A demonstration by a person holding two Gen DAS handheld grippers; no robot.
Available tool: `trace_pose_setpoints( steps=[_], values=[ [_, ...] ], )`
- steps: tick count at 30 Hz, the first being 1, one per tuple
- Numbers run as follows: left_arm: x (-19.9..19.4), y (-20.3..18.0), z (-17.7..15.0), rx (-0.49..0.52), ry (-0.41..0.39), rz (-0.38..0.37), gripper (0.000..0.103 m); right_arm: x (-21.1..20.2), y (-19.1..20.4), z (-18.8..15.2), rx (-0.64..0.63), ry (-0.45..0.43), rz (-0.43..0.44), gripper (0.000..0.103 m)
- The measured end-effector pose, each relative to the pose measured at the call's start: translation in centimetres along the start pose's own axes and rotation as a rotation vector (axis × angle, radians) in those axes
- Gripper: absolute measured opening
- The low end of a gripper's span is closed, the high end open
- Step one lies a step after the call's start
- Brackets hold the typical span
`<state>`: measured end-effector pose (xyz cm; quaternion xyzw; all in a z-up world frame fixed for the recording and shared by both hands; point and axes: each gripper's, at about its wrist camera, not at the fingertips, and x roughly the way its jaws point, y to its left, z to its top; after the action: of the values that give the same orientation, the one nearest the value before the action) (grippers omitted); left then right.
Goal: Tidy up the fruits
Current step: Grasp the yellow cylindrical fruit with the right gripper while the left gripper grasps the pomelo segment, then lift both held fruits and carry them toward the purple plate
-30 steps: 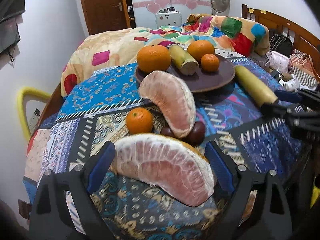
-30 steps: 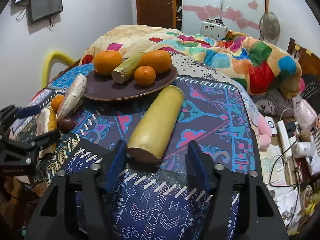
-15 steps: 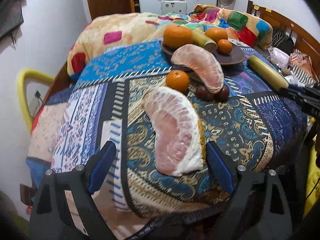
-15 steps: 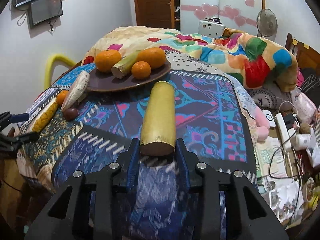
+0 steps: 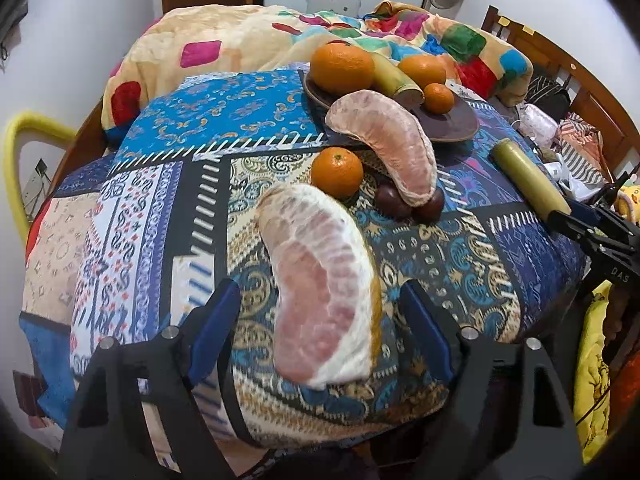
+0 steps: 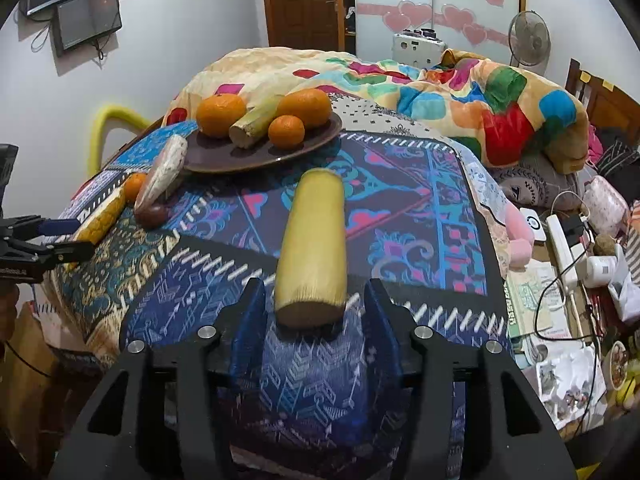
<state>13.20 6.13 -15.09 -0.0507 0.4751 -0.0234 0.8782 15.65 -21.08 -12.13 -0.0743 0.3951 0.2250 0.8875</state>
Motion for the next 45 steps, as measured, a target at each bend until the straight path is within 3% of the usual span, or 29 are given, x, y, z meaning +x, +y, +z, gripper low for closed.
trace_pose_setpoints(
  steps=[12,14,16,18,20,25,28,31,35,41,45],
  values=[
    [1.2,0.9,1.5,0.017,-0.033,-0.014,0.073,3.5,-0.4,2.1,0.029,0.016,0.019,0.048],
    [1.2,0.9,1.5,0.028,-0.036,-0.024,0.069,3.8,-0.4,2.4,0.027,0.007,0.017,0.048],
    [1.1,0.7,1.6,0.046,-0.041,-0.024,0.058,4.0,-0.4,2.7,0.033,0.008,0.023,0.048],
    [1.0,0.6,1.7,0.056,-0.049,-0.014,0.056,4.1,-0.4,3.0,0.039,0.007,0.029,0.048],
    [0.9,0.8,1.6,0.055,-0.055,-0.016,0.054,4.2,-0.4,3.2,0.041,0.008,0.033,0.036],
    [0.2,1.0,1.4,0.045,-0.062,-0.001,0.049,3.9,-0.4,3.1,0.036,0.005,0.039,0.035],
    [-0.8,0.9,1.5,0.045,-0.087,0.005,0.036,3.1,-0.3,3.0,0.036,-0.012,0.039,0.034],
    [-1.8,0.4,1.6,0.06,-0.109,0.027,0.03,2.0,-0.3,3.1,0.036,-0.033,0.042,0.034],
    [-2.0,0.6,1.7,0.062,-0.089,0.012,0.03,0.8,-0.1,3.3,0.028,-0.057,0.044,0.034],
    [-0.4,1.6,1.6,0.001,-0.014,-0.016,0.05,0.3,0.1,3.1,0.019,-0.065,0.049,0.034],
    [0.7,1.9,1.6,0.0,0.006,-0.037,0.051,0.4,0.2,3.1,0.016,-0.064,0.053,0.034]
  ],
)
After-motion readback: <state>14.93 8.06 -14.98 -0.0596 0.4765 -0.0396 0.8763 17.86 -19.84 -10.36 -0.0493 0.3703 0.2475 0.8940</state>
